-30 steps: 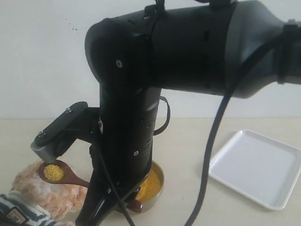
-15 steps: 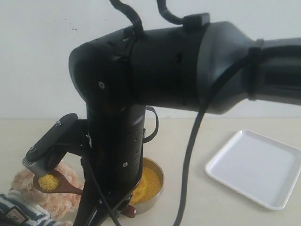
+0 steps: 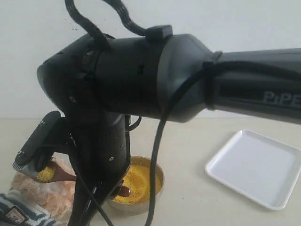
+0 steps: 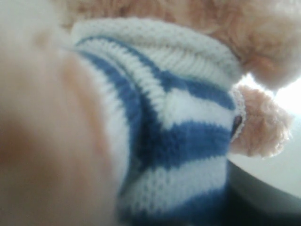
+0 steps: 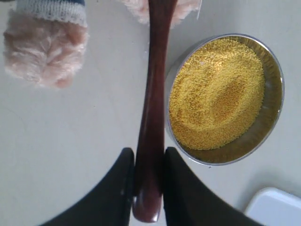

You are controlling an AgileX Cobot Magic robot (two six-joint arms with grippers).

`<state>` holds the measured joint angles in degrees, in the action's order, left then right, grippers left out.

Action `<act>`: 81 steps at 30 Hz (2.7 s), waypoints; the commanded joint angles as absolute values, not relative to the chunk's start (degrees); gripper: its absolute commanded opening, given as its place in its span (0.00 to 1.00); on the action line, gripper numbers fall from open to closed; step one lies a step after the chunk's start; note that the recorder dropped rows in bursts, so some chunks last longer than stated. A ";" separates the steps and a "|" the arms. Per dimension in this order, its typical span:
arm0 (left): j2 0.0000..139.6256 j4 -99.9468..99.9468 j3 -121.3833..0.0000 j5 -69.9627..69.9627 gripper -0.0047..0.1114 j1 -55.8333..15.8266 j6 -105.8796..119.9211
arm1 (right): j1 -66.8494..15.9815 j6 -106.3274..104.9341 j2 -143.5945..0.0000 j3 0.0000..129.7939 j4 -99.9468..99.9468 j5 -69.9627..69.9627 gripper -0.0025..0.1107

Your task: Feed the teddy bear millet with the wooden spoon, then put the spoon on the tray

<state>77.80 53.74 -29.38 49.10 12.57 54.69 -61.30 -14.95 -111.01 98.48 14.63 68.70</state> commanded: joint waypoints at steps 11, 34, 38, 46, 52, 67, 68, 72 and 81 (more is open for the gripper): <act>77.37 54.58 -29.22 49.26 0.09 12.79 55.01 | -65.08 -14.52 -112.14 98.87 28.31 69.45 0.03; 77.37 54.58 -29.22 49.26 0.09 12.79 55.01 | -71.94 -10.44 -116.09 98.87 46.18 69.96 0.03; 77.37 54.58 -29.22 49.26 0.09 12.79 55.01 | -72.55 -9.68 -116.09 98.59 48.47 69.96 0.03; 77.37 54.58 -29.22 49.26 0.09 12.79 55.01 | -73.17 -8.41 -116.70 97.07 50.10 69.96 0.02; 77.37 54.58 -29.22 49.26 0.09 12.79 55.01 | -72.56 -6.50 -116.70 94.68 52.35 69.96 0.02; 77.37 54.58 -29.22 49.26 0.09 12.79 55.01 | -73.97 -1.80 -117.88 94.68 57.68 69.96 0.02; 77.37 54.58 -29.22 49.26 0.09 12.79 55.01 | -73.82 -1.80 -118.32 94.68 58.34 69.96 0.02; 77.37 54.58 -29.22 49.26 0.09 12.79 55.01 | -74.60 0.00 -118.19 94.68 59.26 69.96 0.02; 77.37 54.58 -29.22 49.26 0.09 12.79 55.01 | -75.37 0.00 -117.99 94.68 59.82 69.96 0.02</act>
<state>77.80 53.74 -29.38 48.80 12.57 54.69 -74.98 -0.39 -118.40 94.76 58.88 69.85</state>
